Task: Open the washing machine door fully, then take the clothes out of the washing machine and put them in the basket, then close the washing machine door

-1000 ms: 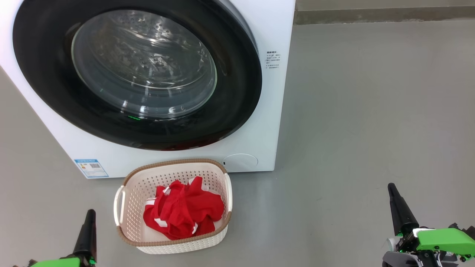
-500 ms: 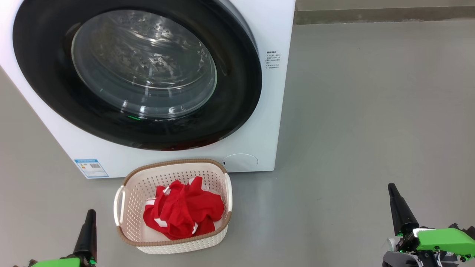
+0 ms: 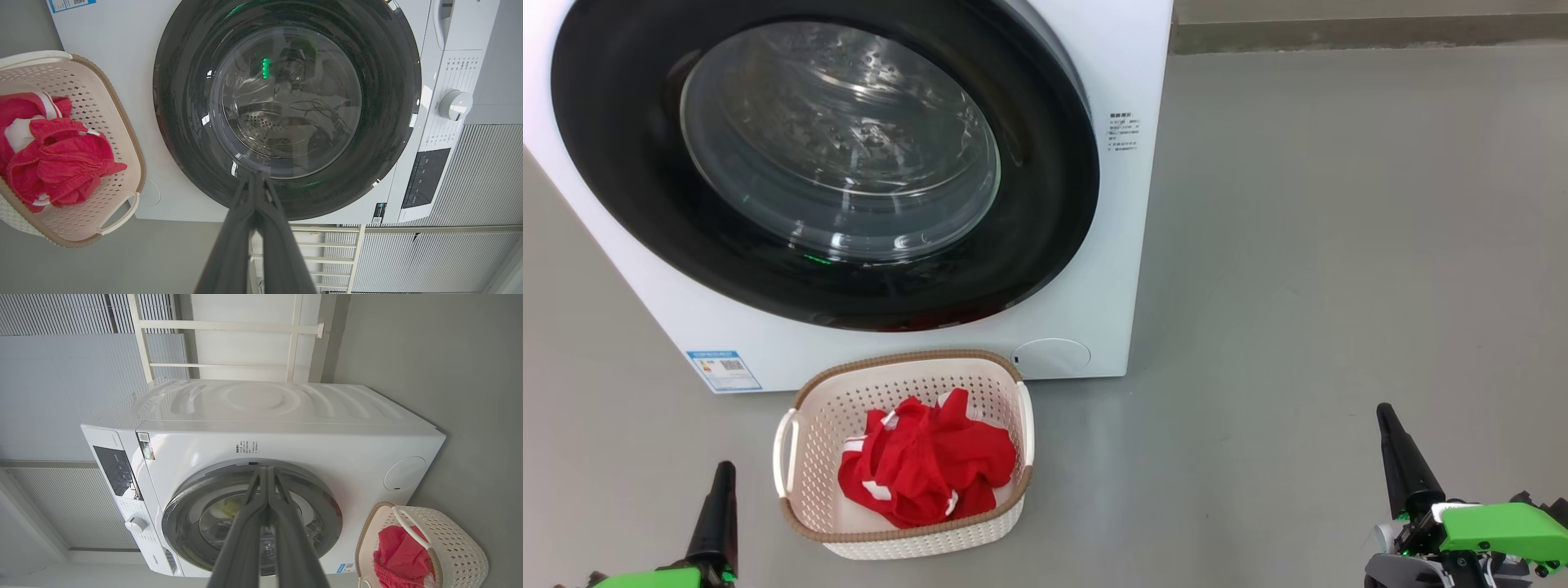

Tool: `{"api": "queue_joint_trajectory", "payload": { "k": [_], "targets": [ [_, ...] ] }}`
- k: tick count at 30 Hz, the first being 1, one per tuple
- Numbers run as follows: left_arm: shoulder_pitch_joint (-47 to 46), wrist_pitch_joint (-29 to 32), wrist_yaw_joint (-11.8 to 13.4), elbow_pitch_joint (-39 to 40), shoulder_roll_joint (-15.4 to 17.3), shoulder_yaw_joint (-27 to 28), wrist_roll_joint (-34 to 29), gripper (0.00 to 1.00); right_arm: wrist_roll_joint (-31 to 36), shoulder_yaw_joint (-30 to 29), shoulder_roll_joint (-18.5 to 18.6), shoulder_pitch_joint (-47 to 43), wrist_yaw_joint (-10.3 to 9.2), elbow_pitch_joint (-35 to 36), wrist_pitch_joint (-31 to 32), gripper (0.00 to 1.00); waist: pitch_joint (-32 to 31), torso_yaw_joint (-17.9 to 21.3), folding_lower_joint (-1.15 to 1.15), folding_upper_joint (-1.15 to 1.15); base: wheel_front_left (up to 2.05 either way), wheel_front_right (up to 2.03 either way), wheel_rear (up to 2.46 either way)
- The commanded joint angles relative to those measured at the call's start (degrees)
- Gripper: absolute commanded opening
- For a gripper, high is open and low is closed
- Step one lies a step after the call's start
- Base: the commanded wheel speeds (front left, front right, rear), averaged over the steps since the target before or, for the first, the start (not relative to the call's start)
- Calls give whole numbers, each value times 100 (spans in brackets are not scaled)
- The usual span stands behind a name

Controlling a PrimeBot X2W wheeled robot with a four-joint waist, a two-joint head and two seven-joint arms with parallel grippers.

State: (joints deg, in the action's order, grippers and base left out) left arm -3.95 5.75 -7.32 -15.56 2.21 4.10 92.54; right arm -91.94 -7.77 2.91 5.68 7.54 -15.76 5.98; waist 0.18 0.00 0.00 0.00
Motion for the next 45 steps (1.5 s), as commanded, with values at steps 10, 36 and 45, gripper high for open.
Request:
{"api": "queue_joint_trajectory", "payload": {
  "k": [10,36,45],
  "targets": [
    [-221,49,-16,152,92,211,-13,0,-26,130,5,50,-5,174,47,0,0,0,0,0,0,0,0],
    [-222,58,-17,152,84,223,-22,0,-23,126,2,50,-5,174,50,0,0,0,0,0,0,0,0],
    [-222,61,-17,152,81,226,-25,0,-22,125,1,51,-5,174,51,0,0,0,0,0,0,0,0]
  ]
}}
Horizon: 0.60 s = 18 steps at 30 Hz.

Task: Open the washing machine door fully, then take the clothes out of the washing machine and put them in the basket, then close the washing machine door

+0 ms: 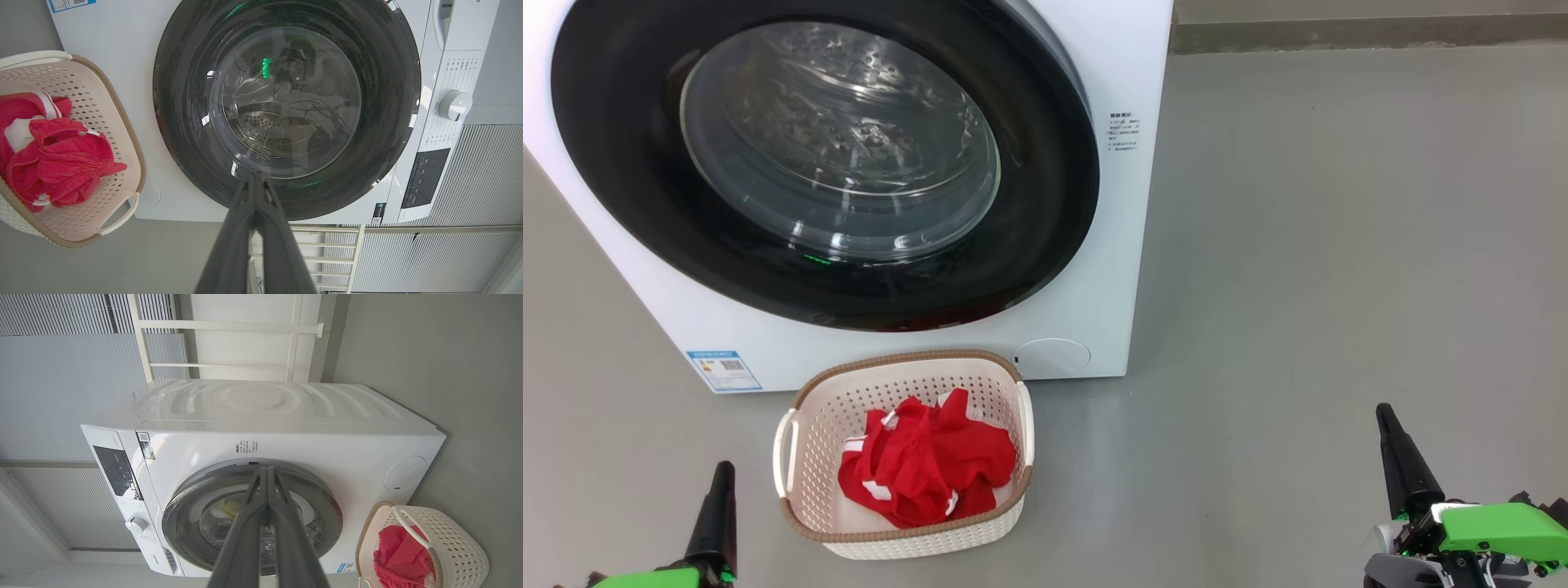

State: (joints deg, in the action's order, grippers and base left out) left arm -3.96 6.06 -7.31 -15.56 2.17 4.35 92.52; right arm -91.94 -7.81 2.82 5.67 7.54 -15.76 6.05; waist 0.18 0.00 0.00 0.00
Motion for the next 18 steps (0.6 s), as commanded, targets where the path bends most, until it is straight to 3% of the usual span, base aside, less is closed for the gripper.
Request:
{"api": "queue_joint_trajectory", "payload": {
  "k": [1,18],
  "targets": [
    [-222,31,-18,152,86,202,-23,0,-22,128,10,51,-5,174,44,0,0,0,0,0,0,0,0],
    [-222,34,-18,152,82,207,-27,0,-21,127,9,51,-5,174,45,0,0,0,0,0,0,0,0]
  ]
}}
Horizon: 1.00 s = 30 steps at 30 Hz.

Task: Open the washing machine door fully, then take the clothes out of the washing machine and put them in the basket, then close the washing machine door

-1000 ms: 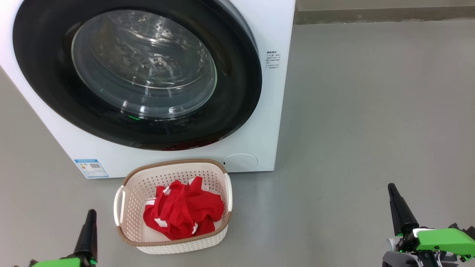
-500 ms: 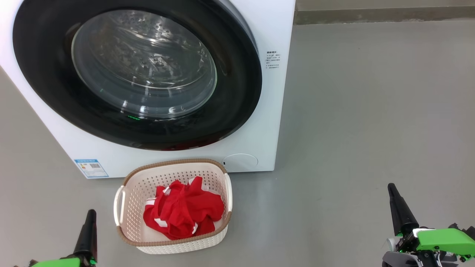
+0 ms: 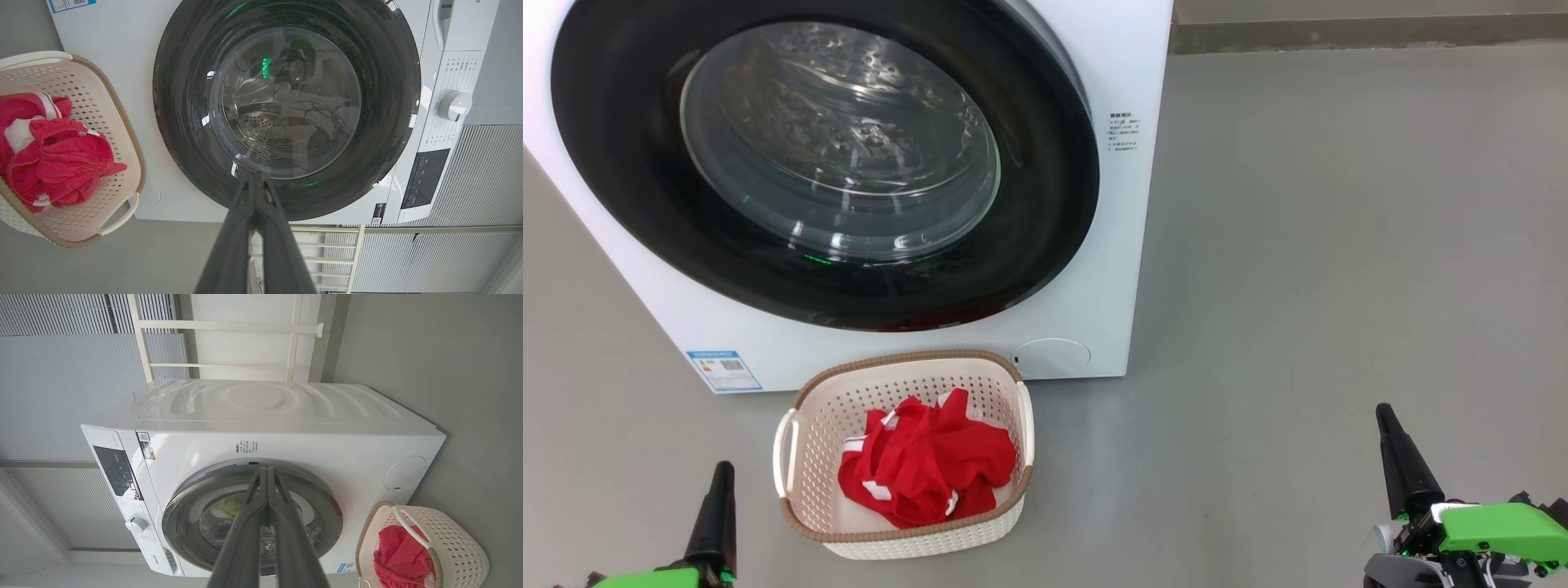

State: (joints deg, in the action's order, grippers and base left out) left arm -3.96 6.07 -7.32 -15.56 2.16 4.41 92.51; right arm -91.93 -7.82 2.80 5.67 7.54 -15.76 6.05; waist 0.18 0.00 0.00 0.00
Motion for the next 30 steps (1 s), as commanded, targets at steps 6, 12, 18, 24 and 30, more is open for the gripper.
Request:
{"api": "queue_joint_trajectory", "payload": {
  "k": [6,12,18,24,30],
  "targets": [
    [-222,35,-17,152,82,202,-28,0,-21,127,11,51,-5,174,46,0,0,0,0,0,0,0,0],
    [-222,36,-17,152,81,204,-29,0,-21,127,11,51,-5,174,46,0,0,0,0,0,0,0,0],
    [-223,37,-17,152,80,205,-30,0,-21,126,10,51,-5,174,46,0,0,0,0,0,0,0,0],
    [-223,38,-17,152,80,206,-31,0,-20,126,10,51,-5,174,47,0,0,0,0,0,0,0,0],
    [-223,39,-17,152,79,207,-32,0,-20,126,10,52,-5,174,47,0,0,0,0,0,0,0,0]
  ]
}}
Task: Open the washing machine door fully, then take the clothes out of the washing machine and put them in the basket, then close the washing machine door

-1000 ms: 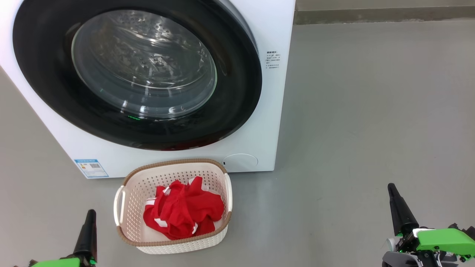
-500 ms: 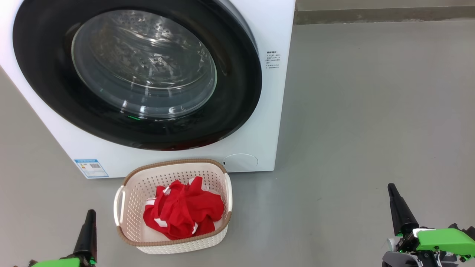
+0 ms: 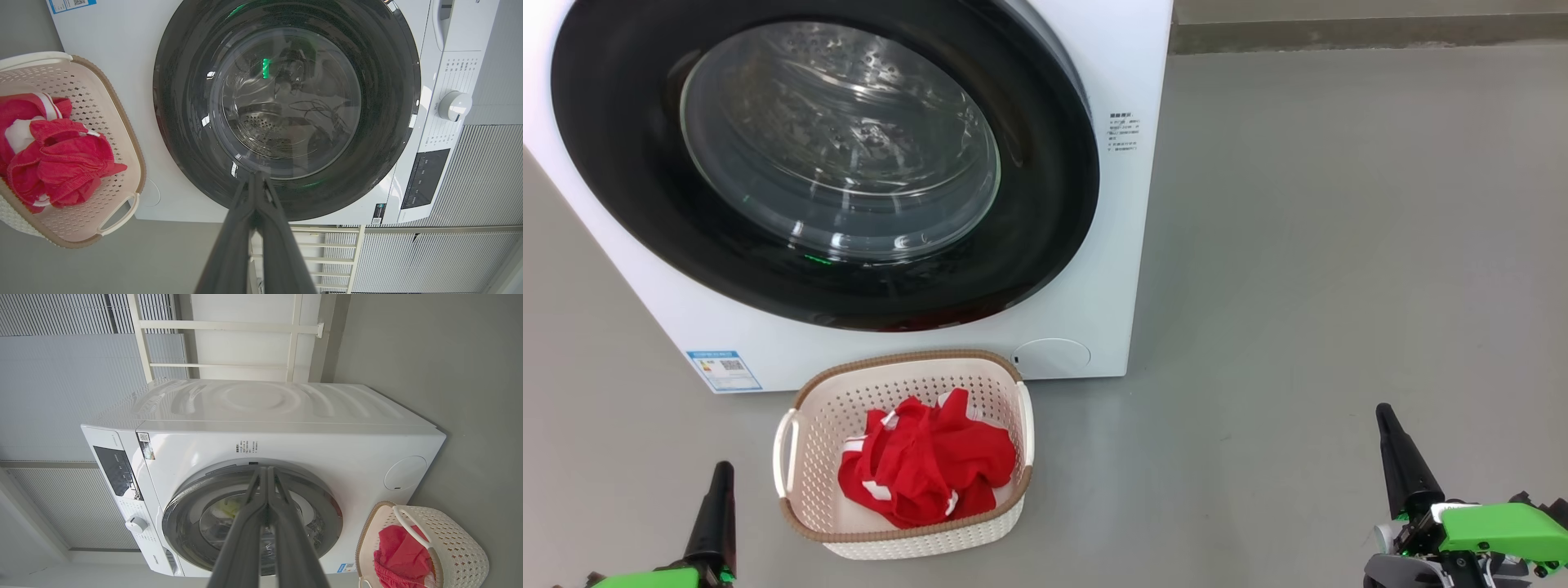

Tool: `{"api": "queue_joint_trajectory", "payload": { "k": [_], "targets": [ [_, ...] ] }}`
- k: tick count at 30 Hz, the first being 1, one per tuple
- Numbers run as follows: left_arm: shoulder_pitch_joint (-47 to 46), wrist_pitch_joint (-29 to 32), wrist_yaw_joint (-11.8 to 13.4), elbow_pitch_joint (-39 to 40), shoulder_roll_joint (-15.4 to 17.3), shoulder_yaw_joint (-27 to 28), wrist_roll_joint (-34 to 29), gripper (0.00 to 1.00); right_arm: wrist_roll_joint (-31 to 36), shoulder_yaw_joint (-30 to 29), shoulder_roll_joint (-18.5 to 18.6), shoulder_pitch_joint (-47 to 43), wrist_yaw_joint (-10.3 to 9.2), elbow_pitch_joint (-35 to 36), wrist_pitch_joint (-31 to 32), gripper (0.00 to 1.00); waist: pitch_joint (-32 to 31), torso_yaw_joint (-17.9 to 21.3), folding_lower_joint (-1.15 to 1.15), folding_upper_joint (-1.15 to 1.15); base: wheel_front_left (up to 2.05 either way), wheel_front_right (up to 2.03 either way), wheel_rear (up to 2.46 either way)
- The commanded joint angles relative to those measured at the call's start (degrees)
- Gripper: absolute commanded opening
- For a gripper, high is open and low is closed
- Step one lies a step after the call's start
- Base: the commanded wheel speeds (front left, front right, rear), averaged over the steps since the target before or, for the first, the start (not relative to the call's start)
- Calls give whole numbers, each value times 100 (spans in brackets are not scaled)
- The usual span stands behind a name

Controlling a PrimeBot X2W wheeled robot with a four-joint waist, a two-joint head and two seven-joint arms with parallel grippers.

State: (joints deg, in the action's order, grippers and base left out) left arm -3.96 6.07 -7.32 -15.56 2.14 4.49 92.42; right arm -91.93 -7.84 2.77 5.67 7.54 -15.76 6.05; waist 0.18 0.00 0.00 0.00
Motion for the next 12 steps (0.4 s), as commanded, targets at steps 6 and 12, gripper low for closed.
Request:
{"api": "queue_joint_trajectory", "payload": {
  "k": [6,12],
  "targets": [
    [-223,39,-17,152,80,200,-24,0,-20,128,12,52,-5,174,47,0,0,0,0,0,0,0,0],
    [-223,40,-17,152,80,201,-24,0,-20,127,12,52,-5,174,47,0,0,0,0,0,0,0,0]
  ]
}}
